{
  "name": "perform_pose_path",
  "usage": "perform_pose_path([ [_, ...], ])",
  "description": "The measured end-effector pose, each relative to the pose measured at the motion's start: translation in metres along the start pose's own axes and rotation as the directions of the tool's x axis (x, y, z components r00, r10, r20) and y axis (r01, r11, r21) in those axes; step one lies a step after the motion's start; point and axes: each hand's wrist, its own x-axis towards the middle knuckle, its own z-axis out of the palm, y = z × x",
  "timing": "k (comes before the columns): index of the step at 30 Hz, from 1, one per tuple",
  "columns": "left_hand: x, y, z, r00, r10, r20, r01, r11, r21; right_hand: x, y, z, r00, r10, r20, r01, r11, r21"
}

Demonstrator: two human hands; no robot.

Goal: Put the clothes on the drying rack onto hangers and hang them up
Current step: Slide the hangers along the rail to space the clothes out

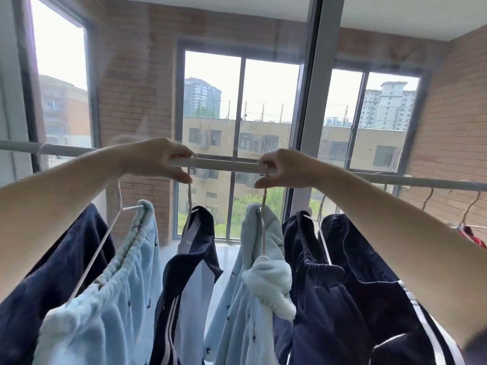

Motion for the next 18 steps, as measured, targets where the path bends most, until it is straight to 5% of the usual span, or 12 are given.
perform_pose_path([
  [6, -0.036, -0.022, -0.022, 0.990, -0.008, -0.144, 0.019, 0.997, 0.078, 0.001, -0.024, -0.008, 0.993, 0.057, 0.108, -0.057, 0.998, -0.005],
  [12, -0.076, -0.071, -0.057, 0.990, -0.131, -0.060, 0.133, 0.990, 0.042, 0.035, -0.088, 0.004, 0.997, -0.020, 0.072, 0.015, 0.997, 0.077],
  [18, -0.069, -0.089, -0.050, 0.999, -0.021, -0.044, 0.023, 0.999, 0.031, 0.067, -0.130, 0.016, 0.996, 0.032, 0.081, -0.033, 0.999, 0.006],
])
